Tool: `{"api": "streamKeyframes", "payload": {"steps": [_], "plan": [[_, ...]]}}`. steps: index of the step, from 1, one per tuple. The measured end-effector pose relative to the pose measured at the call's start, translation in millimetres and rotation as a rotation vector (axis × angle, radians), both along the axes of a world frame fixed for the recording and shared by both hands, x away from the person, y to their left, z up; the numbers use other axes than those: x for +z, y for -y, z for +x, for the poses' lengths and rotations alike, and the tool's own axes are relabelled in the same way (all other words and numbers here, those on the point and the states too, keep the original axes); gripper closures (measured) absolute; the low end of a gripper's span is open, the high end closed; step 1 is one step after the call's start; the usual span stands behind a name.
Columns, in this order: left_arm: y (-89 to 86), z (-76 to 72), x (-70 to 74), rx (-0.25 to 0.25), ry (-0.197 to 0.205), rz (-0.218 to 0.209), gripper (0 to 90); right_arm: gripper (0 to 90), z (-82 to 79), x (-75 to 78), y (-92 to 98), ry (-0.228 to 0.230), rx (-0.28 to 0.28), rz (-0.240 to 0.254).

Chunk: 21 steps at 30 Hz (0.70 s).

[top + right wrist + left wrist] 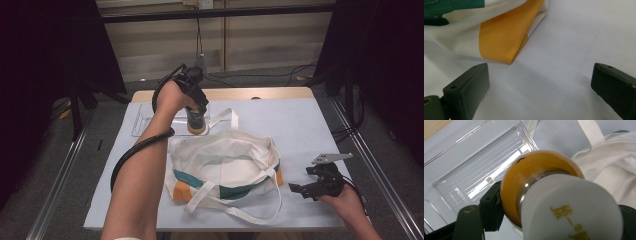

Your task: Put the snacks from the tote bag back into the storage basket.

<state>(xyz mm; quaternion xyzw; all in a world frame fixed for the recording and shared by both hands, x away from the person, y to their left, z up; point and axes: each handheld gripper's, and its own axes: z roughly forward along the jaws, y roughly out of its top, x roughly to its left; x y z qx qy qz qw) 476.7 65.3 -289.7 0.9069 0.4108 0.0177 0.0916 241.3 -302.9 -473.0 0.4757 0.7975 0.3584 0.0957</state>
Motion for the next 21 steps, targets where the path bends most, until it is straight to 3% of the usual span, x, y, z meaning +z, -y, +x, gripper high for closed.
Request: {"api": "streamKeyframes", "payload": {"steps": [21], "plan": [[5.0,-0.4,-9.7,0.001,0.000,0.011,30.1,1.8,0.0,0.7,-0.5,0.003,-0.003,-0.004]]}}
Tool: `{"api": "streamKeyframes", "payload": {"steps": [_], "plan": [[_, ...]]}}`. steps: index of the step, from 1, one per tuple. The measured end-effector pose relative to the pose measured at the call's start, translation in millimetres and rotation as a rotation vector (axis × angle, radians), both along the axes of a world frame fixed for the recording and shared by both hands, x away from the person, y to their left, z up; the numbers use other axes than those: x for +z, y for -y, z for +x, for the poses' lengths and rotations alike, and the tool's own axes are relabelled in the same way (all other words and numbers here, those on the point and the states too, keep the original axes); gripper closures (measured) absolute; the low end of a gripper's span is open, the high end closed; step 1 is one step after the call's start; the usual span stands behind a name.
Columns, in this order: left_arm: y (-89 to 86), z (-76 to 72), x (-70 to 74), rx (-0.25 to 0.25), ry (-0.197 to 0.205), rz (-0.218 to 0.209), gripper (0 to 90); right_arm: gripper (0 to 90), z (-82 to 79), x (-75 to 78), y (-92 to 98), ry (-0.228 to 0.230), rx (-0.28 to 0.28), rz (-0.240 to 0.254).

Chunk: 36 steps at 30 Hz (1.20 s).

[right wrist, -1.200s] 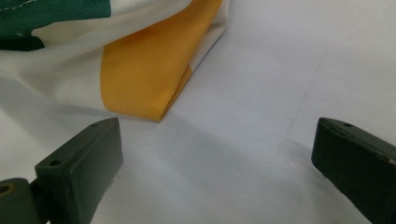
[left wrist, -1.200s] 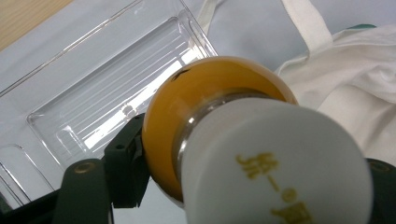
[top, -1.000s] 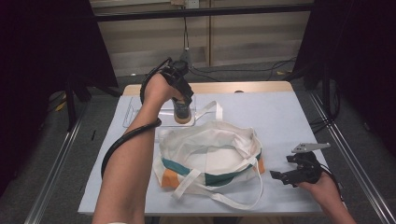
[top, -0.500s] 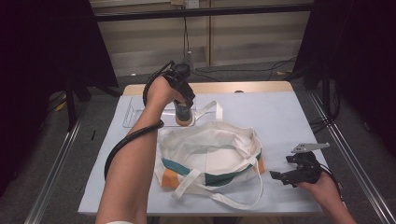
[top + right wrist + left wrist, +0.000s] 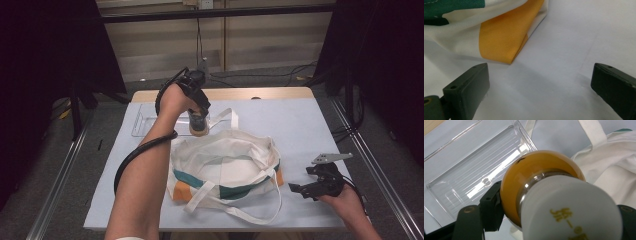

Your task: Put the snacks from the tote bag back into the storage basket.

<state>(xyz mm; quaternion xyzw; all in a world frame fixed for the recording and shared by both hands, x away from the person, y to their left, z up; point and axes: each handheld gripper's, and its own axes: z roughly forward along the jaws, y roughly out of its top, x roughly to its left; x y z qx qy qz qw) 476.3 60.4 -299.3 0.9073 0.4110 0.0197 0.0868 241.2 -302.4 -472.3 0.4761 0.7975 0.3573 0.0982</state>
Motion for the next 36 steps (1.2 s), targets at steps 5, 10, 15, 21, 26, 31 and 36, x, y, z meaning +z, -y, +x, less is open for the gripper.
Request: {"api": "streamKeyframes", "payload": {"steps": [5,10,15,21,26,31,36], "plan": [[0.7,0.1,-2.6,-0.004,-0.010,-0.005,30.2,1.8,0.0,0.1,0.3,-0.002,0.002,0.005],[1.6,-0.2,-3.9,-0.010,-0.006,0.004,30.1,1.8,0.3,0.0,0.5,0.000,0.005,0.004],[2.0,-0.4,-5.5,-0.004,-0.005,0.015,30.1,1.8,0.5,0.0,0.3,0.000,0.008,0.007],[0.8,0.4,-10.8,-0.001,-0.019,0.009,30.1,1.8,0.4,0.2,0.6,-0.003,0.006,0.008],[1.1,0.9,-14.7,0.000,-0.022,0.005,30.1,1.8,0.3,0.4,0.6,-0.002,0.006,0.008],[1.9,1.1,-17.0,0.002,-0.026,0.011,30.1,1.8,0.4,-0.1,0.3,-0.003,0.007,0.007],[2.3,1.8,-19.8,0.004,-0.026,0.013,30.1,1.8,0.7,-0.1,0.4,-0.001,0.010,0.009]]}}
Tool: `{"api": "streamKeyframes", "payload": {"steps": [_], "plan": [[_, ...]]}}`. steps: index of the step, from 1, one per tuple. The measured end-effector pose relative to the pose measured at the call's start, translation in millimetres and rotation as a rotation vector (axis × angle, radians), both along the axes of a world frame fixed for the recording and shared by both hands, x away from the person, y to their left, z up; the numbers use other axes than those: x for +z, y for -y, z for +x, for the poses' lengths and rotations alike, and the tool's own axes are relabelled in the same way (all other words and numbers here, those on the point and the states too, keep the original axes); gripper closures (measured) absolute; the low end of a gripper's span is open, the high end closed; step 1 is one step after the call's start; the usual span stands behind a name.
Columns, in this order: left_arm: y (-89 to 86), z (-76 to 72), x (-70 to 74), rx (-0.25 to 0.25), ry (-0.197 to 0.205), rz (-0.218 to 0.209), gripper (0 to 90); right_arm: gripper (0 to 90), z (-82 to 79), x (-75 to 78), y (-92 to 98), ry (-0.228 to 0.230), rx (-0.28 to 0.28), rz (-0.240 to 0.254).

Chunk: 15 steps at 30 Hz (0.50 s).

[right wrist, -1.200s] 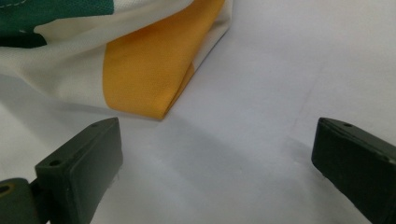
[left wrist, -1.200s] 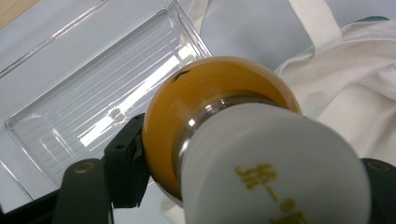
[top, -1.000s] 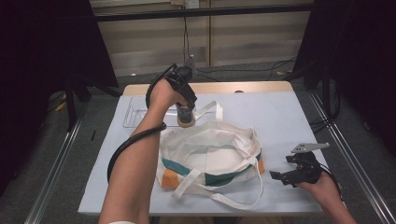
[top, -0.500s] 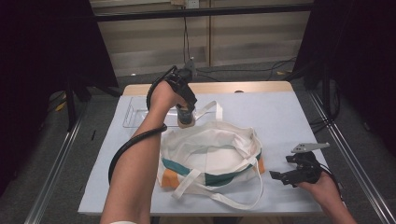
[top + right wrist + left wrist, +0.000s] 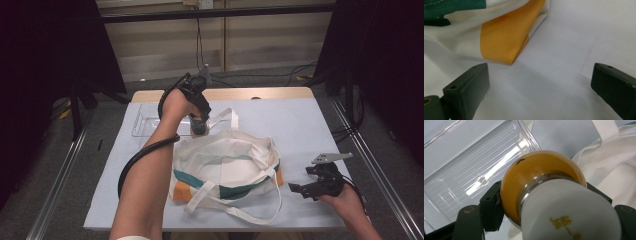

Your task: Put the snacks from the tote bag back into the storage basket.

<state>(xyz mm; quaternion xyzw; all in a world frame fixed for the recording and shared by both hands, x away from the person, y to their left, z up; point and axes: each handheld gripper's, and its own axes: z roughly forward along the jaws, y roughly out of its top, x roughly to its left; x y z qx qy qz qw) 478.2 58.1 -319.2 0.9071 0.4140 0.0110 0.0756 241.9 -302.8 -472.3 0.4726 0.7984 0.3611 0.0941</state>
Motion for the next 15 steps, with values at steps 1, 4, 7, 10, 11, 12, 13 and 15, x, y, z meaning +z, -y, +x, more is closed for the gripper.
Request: {"api": "streamKeyframes", "payload": {"steps": [1,4,7,10,11,12,13,15], "plan": [[-0.2,0.5,-0.9,-0.009,-0.006,0.000,30.1,1.8,-0.1,0.2,0.2,-0.002,-0.002,0.001],[0.2,0.4,-3.9,-0.003,-0.008,0.004,30.1,1.8,-0.2,0.0,0.3,-0.002,-0.002,0.002],[-0.2,0.7,-7.0,-0.001,-0.017,0.007,30.1,1.8,-0.2,-0.1,0.2,-0.004,-0.002,0.003],[-0.3,0.7,-9.2,0.009,-0.017,0.003,30.1,1.8,-0.3,0.2,0.1,-0.003,-0.001,0.004],[-0.7,1.0,-9.8,0.005,-0.021,0.001,30.1,1.8,-0.3,0.2,0.1,-0.002,-0.001,0.003],[-0.6,1.1,-10.5,0.004,-0.023,-0.001,30.1,1.8,-0.3,0.2,0.1,-0.003,-0.001,0.002],[-0.4,1.0,-11.4,0.008,-0.023,-0.001,30.1,1.8,-0.2,0.1,0.2,-0.003,-0.001,0.003],[-0.4,1.1,-12.1,0.005,-0.021,0.008,30.1,1.8,-0.2,-0.1,0.2,-0.004,-0.001,0.003]]}}
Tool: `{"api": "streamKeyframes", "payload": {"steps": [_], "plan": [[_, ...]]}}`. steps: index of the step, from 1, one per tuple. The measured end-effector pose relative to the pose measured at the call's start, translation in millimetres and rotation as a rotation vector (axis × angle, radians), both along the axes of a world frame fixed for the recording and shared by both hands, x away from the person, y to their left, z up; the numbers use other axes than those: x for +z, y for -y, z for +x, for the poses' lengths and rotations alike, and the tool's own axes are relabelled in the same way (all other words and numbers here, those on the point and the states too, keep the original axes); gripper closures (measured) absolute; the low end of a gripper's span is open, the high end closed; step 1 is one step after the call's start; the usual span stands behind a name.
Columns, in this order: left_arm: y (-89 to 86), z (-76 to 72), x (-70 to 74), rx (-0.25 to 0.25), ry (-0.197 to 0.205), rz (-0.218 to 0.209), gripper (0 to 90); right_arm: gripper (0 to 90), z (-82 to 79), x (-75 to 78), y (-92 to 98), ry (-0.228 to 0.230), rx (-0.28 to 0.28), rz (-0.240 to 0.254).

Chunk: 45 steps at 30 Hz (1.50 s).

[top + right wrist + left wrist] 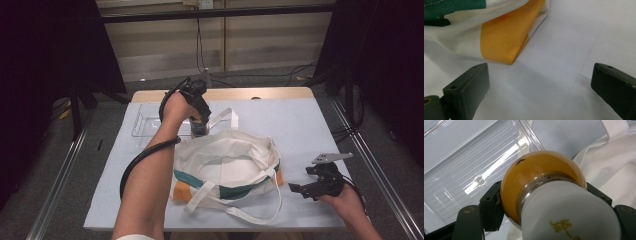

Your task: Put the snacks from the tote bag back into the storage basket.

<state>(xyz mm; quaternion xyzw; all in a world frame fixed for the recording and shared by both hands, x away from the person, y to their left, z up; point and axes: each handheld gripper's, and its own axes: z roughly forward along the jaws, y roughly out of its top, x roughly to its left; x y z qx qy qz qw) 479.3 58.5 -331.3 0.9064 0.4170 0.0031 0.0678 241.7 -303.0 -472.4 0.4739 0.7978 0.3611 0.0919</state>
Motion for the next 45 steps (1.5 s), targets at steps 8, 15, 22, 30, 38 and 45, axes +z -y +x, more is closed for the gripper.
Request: {"api": "streamKeyframes", "payload": {"steps": [8,15,22,30,38,45], "plan": [[-1.5,0.4,-3.6,0.002,-0.004,-0.006,30.1,1.8,0.1,0.0,-0.4,-0.001,0.000,-0.001],[-2.3,-0.3,-7.5,0.016,-0.008,-0.009,30.1,1.8,0.0,0.0,-0.7,-0.001,0.003,-0.002],[-2.7,-0.2,-9.8,0.015,-0.009,0.000,30.1,1.8,0.2,-0.3,-0.7,-0.001,0.003,-0.002],[-3.0,-0.4,-13.2,0.018,-0.016,-0.006,30.1,1.8,0.2,-0.2,-0.8,-0.003,0.003,0.000],[-4.4,0.3,-17.1,0.013,-0.020,-0.007,30.1,1.8,0.2,-0.3,-1.0,-0.007,0.004,0.000],[-4.1,-0.6,-19.6,0.033,-0.020,-0.014,30.1,1.8,0.3,-0.5,-1.0,-0.006,0.004,0.000]]}}
